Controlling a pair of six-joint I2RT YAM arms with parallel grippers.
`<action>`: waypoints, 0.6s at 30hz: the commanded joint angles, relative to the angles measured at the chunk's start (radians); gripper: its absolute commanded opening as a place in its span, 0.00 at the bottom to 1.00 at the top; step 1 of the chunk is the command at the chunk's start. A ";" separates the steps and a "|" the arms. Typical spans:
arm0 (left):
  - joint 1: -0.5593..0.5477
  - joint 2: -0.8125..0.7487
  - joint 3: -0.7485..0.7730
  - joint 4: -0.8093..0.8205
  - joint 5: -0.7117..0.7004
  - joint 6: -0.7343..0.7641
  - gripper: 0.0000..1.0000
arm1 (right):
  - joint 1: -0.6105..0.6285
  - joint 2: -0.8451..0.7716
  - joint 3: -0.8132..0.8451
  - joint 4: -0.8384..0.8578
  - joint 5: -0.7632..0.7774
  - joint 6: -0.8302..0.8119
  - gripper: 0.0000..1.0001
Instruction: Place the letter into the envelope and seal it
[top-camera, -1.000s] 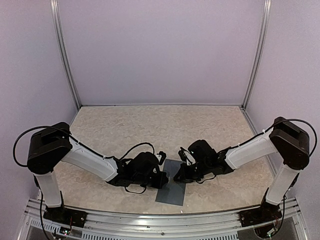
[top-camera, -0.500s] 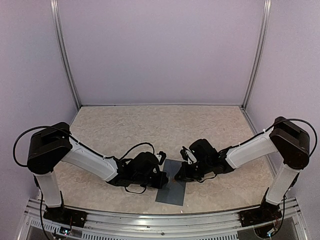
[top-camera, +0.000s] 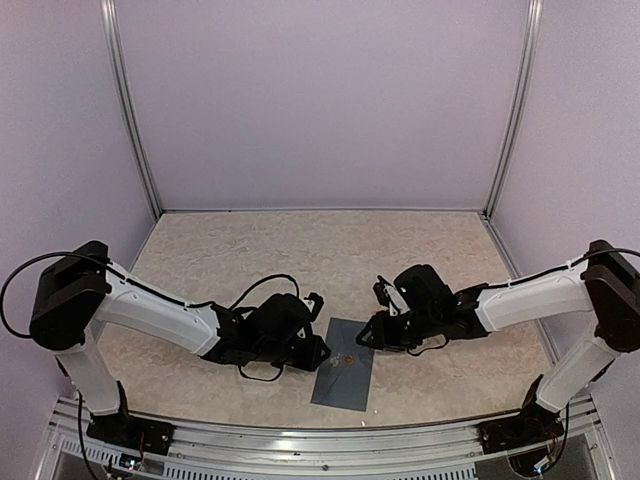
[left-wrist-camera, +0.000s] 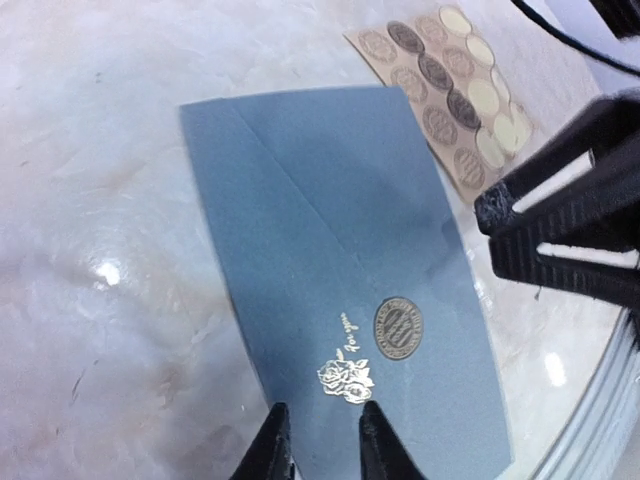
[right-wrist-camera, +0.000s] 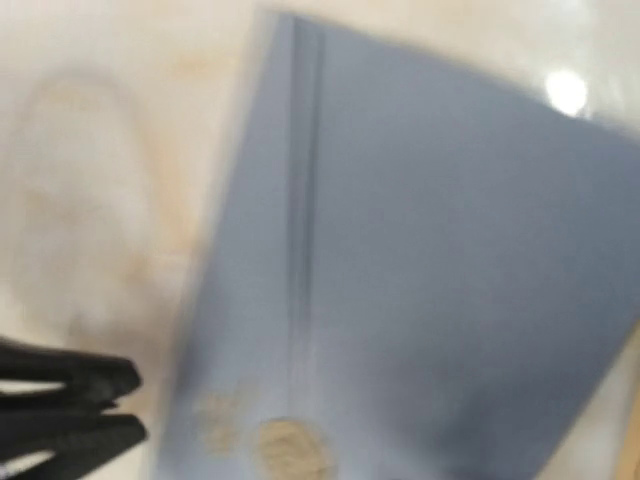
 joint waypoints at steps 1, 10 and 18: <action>0.001 -0.141 0.059 -0.111 -0.094 0.042 0.33 | -0.009 -0.144 0.011 -0.056 0.051 -0.101 0.41; 0.161 -0.192 0.109 -0.068 -0.052 0.132 0.83 | -0.068 -0.192 0.094 -0.130 0.180 -0.328 0.92; 0.503 -0.191 0.029 0.082 -0.007 0.276 0.86 | -0.300 -0.173 0.064 0.006 0.181 -0.502 0.95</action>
